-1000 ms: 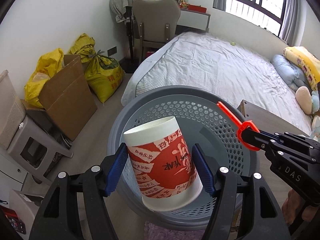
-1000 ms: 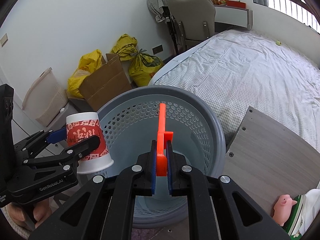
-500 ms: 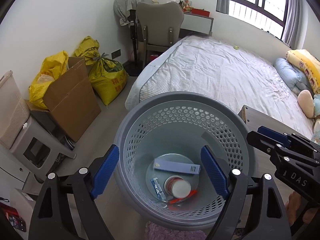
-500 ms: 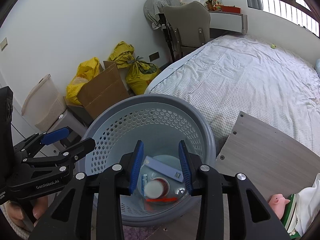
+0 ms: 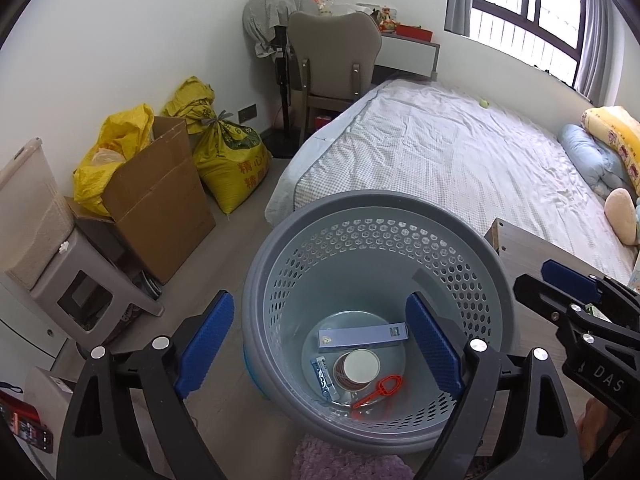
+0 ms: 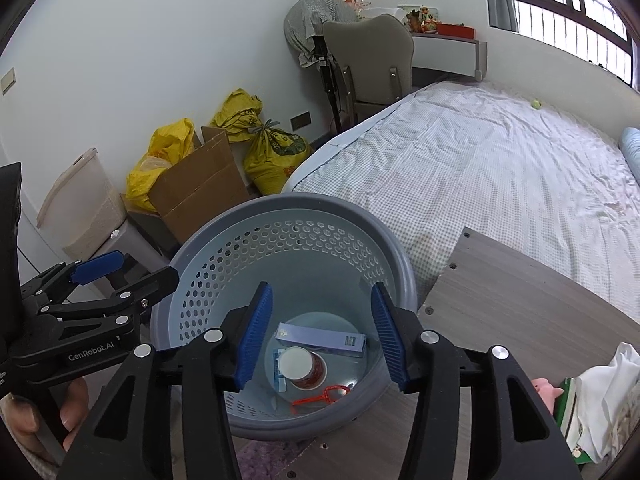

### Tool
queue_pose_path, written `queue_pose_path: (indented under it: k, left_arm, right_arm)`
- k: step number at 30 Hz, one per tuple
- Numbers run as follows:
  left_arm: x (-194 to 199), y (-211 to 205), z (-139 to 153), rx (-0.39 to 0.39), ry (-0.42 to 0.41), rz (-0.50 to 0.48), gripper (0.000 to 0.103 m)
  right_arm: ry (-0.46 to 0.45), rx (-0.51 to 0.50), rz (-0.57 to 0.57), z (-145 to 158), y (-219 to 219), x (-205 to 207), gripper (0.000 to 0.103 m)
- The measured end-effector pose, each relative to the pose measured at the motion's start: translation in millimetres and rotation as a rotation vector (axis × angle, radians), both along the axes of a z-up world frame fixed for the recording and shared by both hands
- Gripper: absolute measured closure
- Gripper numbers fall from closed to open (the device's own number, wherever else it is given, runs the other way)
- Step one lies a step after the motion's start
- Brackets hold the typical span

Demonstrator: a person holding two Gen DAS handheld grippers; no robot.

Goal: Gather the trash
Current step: 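Move both grippers back from the basket toward the table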

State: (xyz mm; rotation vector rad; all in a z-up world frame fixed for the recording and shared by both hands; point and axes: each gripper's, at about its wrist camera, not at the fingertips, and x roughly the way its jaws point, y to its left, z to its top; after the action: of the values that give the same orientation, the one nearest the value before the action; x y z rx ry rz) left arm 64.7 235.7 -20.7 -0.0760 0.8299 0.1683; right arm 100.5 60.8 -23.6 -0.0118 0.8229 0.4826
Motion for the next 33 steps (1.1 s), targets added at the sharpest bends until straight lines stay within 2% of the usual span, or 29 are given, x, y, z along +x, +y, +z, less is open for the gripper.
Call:
queue_pose_path:
  k: [4,9,15,31,33]
  left_arm:
    - [-3.6,-2.4,3.3,-0.002,-0.004,0.0,0.012]
    - [-9.5,-9.5,9.4,0.008,-0.02,-0.003,0.012]
    - [-12.9,-24.1,10.5,0.021,-0.02,-0.017,0.012]
    - [-28.0,-93.4,10.8,0.012,-0.036,-0.168,0.011]
    - [-29.4,-103.3,11.1,0.012,-0.041,-0.191,0.011]
  right_arm:
    - [-0.015,-0.002,-0.022,3.5,-8.2,-7.9,0.048]
    - [-0.034,-0.001,-0.061,5.8,-24.9,-21.8,0.045]
    - [-0.069,-0.001,-0.125,13.6,-50.6,-43.0,0.037]
    - [-0.104,-0.017,-0.255,11.9,-112.8,-97.6,0.03]
    - [-0.115,-0.017,-0.275,12.7,-122.8,-108.0,0.026]
